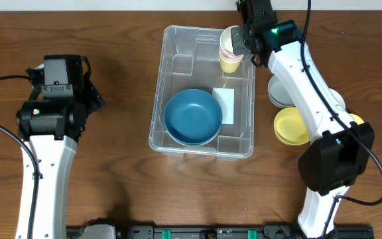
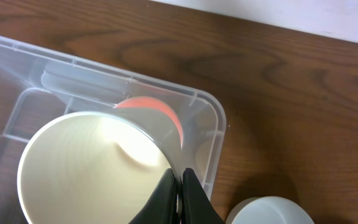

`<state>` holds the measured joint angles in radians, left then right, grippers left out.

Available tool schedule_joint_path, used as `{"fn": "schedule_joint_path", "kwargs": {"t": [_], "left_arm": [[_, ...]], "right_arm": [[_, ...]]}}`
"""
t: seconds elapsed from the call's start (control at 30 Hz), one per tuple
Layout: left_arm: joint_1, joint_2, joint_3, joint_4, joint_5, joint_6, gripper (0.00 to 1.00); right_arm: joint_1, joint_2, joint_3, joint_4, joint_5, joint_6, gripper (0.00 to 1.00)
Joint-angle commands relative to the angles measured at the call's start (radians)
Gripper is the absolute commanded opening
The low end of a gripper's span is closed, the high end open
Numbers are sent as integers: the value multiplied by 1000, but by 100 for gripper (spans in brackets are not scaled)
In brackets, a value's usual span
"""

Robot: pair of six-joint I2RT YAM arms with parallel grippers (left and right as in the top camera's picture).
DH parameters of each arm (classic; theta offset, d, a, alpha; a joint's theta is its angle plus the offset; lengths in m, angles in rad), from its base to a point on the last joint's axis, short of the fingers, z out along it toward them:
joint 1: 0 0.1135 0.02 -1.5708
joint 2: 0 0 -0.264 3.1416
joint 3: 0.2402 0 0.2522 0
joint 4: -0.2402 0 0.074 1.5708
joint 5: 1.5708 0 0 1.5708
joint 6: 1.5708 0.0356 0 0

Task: Pack container
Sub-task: 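Carry the cream cup and lower it onto the pink cup stack, then move the right gripper to the grey bowl and grasp its rim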

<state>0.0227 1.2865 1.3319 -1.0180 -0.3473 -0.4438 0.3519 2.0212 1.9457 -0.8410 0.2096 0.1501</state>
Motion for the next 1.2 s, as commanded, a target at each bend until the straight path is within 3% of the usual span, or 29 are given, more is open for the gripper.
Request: {"fn": "schedule_joint_path", "kwargs": {"t": [0.0,0.33,0.37,0.43,0.53,0.63,0.93,1.17], "left_arm": [[3,-6,2,-2,-21,6,98],[3,-6,2,-3,-21,6,98],[3,-6,2,-3,-21,6,98],[3,-6,2,-2,-21,6,98],[3,-6,2,-3,-21,6,98],[3,-6,2,-3,-21,6,98],[3,-6,2,-2,-21,6,98],[3,-6,2,-2,-21,6,98]], "right_arm": [[-5,10,2,12,-3,14,2],[-5,10,-16,30,-35,14,4],[-5,10,-20,32,-34,13,13],[-5,10,-25,40,-34,13,46],[-10,10,-25,51,-29,1,75],[-26,5,-23,51,-23,-2,86],[-143,-118,-23,-95,-32,3,99],[-261,-162,-24,-335,-92,-10,99]]}}
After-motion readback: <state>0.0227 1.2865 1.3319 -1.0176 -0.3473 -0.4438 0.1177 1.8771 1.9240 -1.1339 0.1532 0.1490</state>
